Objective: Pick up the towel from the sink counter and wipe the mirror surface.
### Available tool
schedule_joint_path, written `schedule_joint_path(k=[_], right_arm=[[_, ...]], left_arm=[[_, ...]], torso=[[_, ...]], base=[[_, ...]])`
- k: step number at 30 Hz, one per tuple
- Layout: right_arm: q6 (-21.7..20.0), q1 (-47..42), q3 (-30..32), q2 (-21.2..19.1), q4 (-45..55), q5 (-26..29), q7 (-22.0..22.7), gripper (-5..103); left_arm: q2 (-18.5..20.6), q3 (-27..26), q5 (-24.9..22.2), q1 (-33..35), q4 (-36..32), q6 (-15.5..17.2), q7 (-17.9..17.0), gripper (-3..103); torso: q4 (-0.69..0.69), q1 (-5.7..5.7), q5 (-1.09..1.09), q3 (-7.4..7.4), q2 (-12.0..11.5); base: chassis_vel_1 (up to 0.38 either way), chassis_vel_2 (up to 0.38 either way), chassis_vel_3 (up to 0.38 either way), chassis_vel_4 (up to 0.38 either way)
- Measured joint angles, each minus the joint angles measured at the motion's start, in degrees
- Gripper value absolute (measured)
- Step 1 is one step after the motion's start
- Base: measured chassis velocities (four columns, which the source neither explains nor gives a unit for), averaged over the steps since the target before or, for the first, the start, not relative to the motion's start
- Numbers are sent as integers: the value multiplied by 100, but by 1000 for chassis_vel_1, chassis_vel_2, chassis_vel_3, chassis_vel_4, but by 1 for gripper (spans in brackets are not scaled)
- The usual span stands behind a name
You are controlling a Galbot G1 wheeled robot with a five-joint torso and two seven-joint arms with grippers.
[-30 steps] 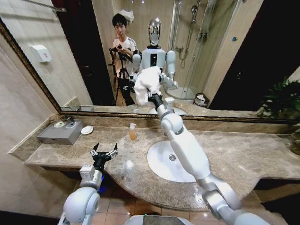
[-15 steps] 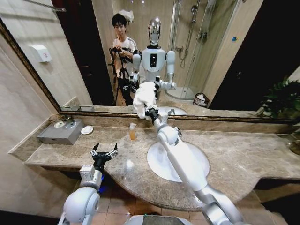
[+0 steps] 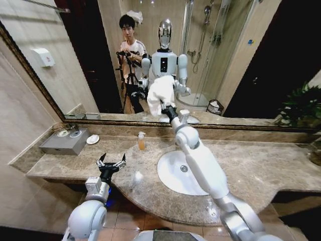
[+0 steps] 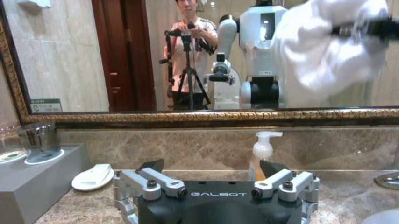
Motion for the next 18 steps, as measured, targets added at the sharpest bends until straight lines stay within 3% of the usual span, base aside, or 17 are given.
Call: schedule_joint_path(k=[5,12,18], right_arm=[[31,-427,19,-146,489,-7,-18,10],[-56,-1563,303,-766,1880,175,-49,10],[-207,-2558,867,-1020,2814,237,-163,10]], left_arm=[[0,0,0,0,0,0,0,100],[0,-1,0,0,0,0,-1,100],[0,-2,0,0,0,0,-1,100]], torso=[[0,0,1,0,0],[-2,0,0,0,0],[0,-1,2,-1,1]], base=[[0,0,0,0],[0,0,0,0],[0,0,0,0]])
